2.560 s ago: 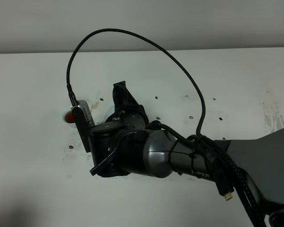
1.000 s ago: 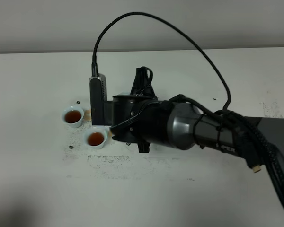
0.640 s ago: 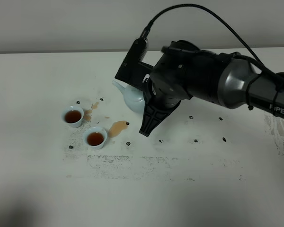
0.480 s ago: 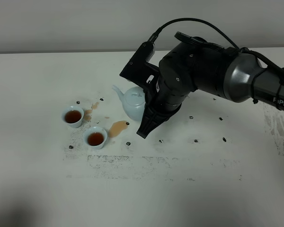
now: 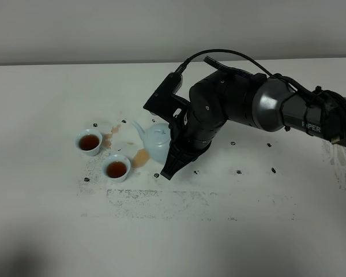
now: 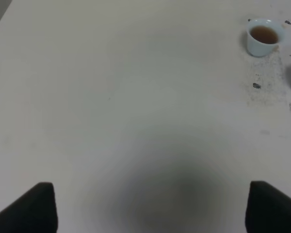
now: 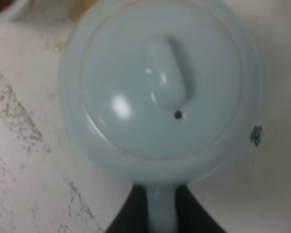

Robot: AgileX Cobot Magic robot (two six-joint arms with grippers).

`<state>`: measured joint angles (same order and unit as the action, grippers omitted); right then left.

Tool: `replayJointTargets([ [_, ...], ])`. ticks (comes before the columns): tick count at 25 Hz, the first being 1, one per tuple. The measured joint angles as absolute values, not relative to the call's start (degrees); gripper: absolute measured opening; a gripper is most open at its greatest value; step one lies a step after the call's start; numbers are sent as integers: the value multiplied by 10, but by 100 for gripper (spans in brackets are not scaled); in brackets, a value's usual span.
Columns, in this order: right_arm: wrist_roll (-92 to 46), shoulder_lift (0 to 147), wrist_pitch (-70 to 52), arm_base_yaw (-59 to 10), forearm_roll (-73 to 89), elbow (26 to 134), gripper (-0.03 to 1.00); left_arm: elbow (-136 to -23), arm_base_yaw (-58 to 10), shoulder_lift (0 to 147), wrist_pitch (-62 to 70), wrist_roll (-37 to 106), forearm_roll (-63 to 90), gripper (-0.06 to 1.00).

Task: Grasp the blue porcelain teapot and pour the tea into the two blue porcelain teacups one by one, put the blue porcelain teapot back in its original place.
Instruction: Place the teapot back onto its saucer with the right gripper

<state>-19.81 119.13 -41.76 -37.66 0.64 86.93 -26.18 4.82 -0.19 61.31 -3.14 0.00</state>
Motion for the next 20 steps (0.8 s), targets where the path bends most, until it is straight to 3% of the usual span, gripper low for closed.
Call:
replayJointTargets([
  [20, -206, 1135, -410, -358, 18, 869, 4, -262, 48, -2, 613, -31, 0, 75],
])
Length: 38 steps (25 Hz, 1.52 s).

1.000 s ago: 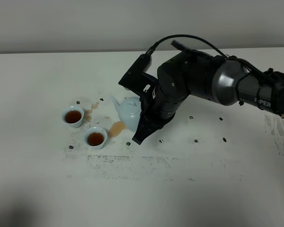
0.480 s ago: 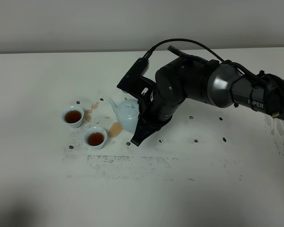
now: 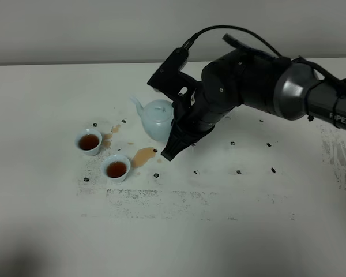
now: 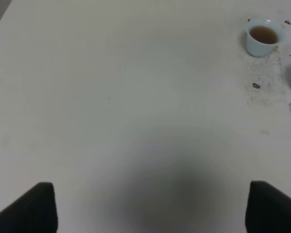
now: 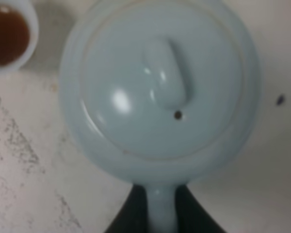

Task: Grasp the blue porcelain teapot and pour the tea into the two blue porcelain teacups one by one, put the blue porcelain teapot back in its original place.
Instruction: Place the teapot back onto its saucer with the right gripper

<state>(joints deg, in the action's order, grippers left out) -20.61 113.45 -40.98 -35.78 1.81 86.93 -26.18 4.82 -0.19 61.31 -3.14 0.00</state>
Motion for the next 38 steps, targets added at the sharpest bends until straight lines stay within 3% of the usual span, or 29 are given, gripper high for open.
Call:
replayJointTargets([
  [19, -252, 1089, -468, -245, 83, 869, 4, -262, 48, -2, 613, -31, 0, 75],
  [38, -266, 1136, -394, -93, 111, 869, 4, -262, 48, -2, 613, -31, 0, 75],
])
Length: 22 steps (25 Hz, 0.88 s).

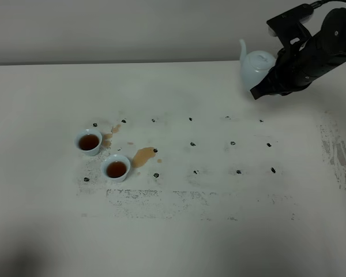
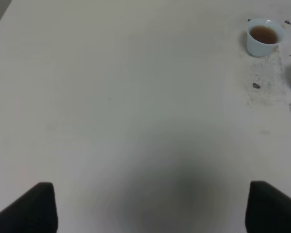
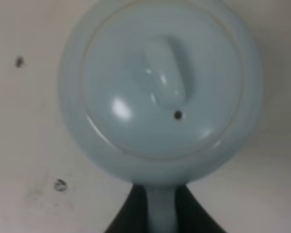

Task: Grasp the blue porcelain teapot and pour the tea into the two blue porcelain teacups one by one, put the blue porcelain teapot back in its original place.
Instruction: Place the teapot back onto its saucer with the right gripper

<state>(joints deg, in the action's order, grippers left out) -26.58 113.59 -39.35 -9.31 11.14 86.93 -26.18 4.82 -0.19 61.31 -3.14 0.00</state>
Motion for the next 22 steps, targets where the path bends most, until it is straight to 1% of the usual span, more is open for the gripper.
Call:
replayJointTargets([
  [7, -265, 1161, -403, -65, 129, 869, 4, -262, 48, -2, 613, -31, 0, 75],
  [13, -265, 1167, -422, -63, 152, 863, 4, -262, 48, -2, 613, -31, 0, 75],
  [19, -287, 1162, -344, -66, 200, 773, 4, -262, 48, -2, 613, -31, 0, 75],
  [22, -294, 1162, -326, -66, 203, 762, 4, -262, 48, -2, 613, -31, 0, 75],
])
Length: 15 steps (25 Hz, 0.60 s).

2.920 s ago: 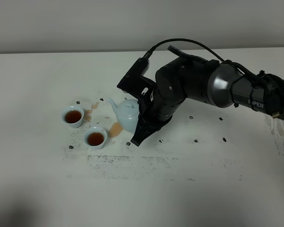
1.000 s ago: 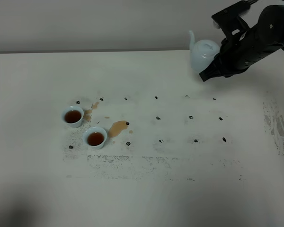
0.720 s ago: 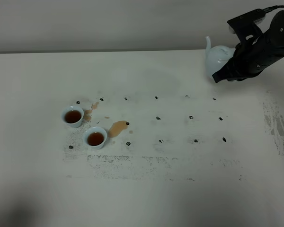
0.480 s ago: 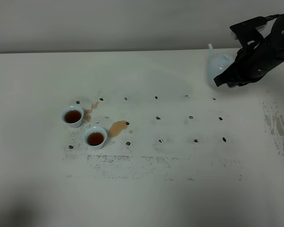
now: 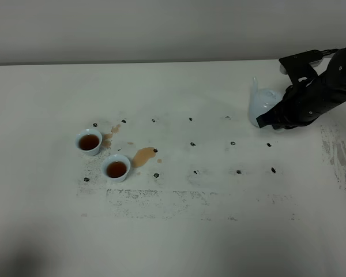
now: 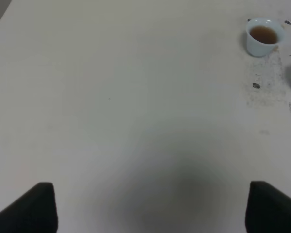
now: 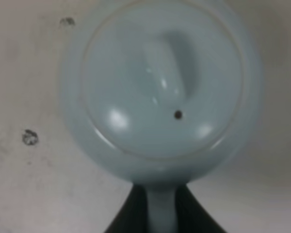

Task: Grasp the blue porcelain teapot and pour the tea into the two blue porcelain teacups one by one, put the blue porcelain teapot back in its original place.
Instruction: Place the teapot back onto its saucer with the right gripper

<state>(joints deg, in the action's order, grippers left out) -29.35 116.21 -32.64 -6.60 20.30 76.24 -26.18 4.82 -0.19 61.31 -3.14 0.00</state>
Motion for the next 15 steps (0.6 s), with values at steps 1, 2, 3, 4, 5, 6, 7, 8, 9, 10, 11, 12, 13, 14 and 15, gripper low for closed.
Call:
replayJointTargets([
  [1, -296, 1161, -318, -66, 204, 762, 4, -262, 48, -2, 613, -31, 0, 75],
  [2, -296, 1160, -311, -66, 204, 762, 4, -262, 48, -2, 613, -31, 0, 75],
  [3, -296, 1160, -303, -66, 205, 762, 4, -262, 48, -2, 613, -31, 0, 75],
  [4, -296, 1160, -296, -66, 206, 762, 4, -262, 48, -2, 613, -31, 0, 75],
  [5, -296, 1160, -290, -66, 207, 762, 4, -262, 48, -2, 613, -31, 0, 75],
  [6, -296, 1160, -289, -66, 207, 762, 4, -262, 48, -2, 613, -31, 0, 75],
  [7, -296, 1160, -288, -66, 207, 762, 4, -262, 48, -2, 613, -31, 0, 75],
  [8, -296, 1160, -286, -65, 207, 762, 4, -262, 48, -2, 613, -31, 0, 75],
  [9, -296, 1160, -285, -65, 207, 762, 4, -262, 48, -2, 613, -31, 0, 75],
  [10, -296, 1162, -284, -65, 206, 762, 4, -262, 48, -2, 613, -31, 0, 75],
  [11, -296, 1164, -284, -65, 205, 762, 4, -262, 48, -2, 613, -31, 0, 75],
  [12, -296, 1167, -284, -65, 204, 762, 4, -262, 48, -2, 613, -31, 0, 75],
  [13, -296, 1171, -284, -65, 204, 762, 4, -262, 48, -2, 613, -31, 0, 75],
  [14, -296, 1175, -284, -65, 204, 762, 4, -262, 48, -2, 613, -31, 0, 75],
  [15, -296, 1180, -284, -65, 204, 762, 4, -262, 48, -2, 613, -31, 0, 75],
])
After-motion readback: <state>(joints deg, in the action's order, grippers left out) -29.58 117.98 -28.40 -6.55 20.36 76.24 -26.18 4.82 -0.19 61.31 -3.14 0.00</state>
